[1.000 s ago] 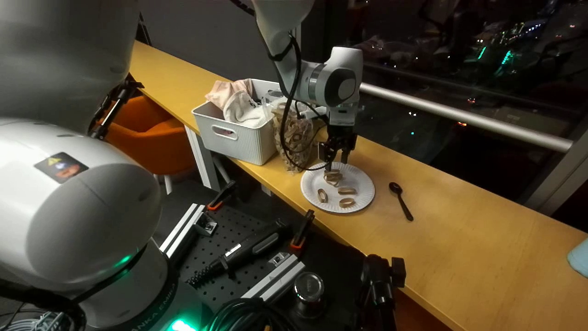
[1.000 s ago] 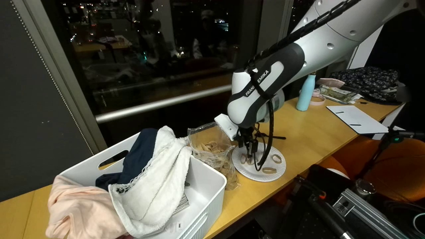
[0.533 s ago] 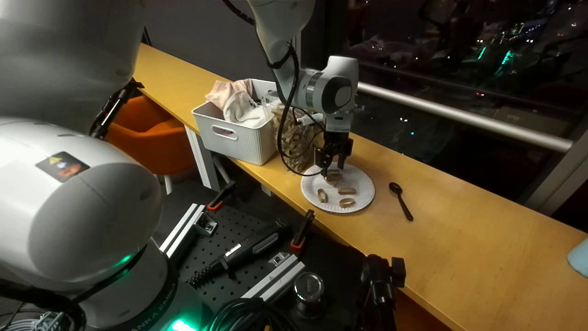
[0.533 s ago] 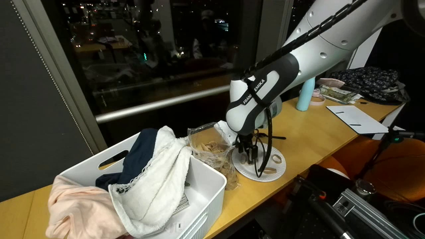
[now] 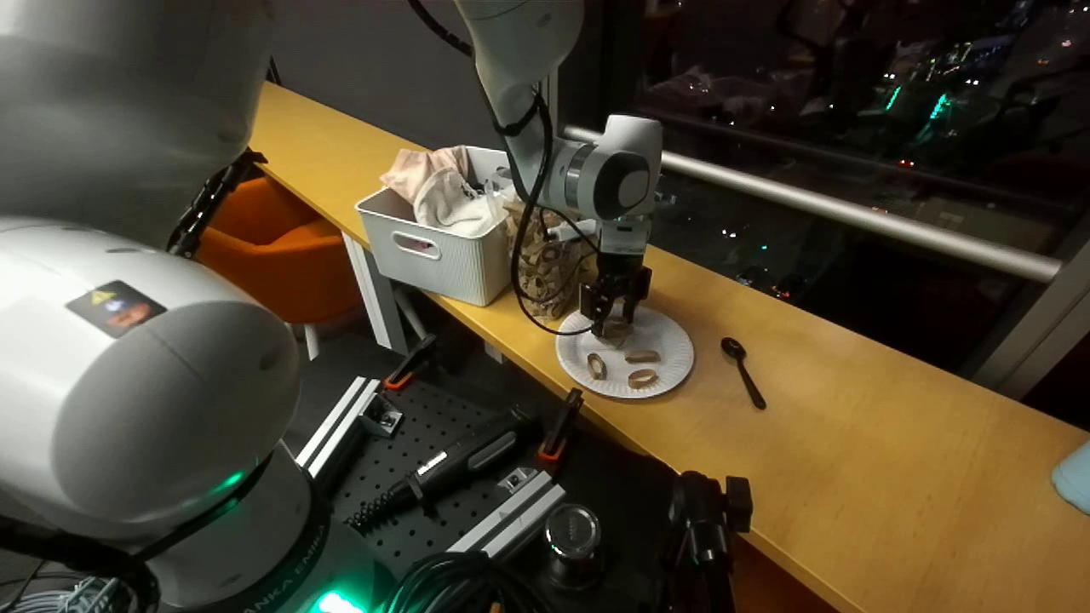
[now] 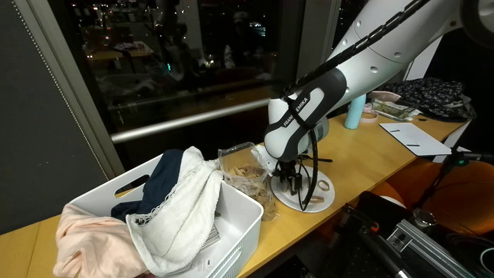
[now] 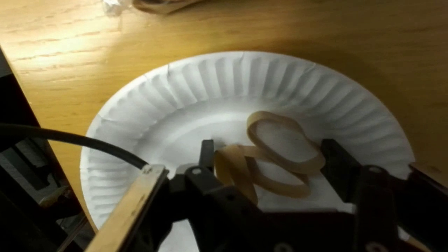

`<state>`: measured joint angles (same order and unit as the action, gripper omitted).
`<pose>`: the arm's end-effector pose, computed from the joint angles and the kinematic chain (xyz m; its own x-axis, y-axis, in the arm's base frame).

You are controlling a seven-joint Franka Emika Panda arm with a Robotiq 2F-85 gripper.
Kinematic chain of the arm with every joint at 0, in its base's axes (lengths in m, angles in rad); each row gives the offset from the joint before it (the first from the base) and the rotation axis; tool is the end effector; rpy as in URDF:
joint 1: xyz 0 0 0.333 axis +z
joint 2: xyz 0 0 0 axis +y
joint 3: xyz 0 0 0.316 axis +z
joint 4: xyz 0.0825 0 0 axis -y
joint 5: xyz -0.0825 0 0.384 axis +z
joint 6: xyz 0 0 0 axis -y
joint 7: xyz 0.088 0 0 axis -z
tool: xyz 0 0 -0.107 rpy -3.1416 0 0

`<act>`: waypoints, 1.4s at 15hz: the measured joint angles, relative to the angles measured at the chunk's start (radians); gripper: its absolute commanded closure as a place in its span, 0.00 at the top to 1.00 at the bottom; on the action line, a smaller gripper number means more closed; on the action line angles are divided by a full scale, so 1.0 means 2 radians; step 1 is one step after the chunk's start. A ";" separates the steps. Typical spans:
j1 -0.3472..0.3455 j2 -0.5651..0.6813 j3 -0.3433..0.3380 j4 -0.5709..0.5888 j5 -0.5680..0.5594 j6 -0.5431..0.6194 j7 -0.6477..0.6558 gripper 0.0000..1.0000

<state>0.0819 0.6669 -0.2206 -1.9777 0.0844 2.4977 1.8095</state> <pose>0.5846 -0.0837 0.1223 -0.3912 -0.9123 0.1212 -0.9096 0.4033 0.0998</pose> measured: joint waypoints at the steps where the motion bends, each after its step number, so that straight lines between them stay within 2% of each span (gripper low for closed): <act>1: 0.000 0.000 0.000 0.001 0.000 0.000 0.000 0.39; 2: 0.000 0.000 0.000 0.002 0.000 0.000 0.001 0.29; 6: 0.000 -0.001 0.000 0.003 0.000 0.000 0.004 0.02; 16: -0.003 -0.010 -0.002 0.002 0.001 0.000 0.027 0.01; 21: -0.003 -0.055 -0.012 -0.021 -0.001 0.000 0.036 0.01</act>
<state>0.0762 0.5564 -0.2451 -2.0188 0.0825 2.4978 1.8821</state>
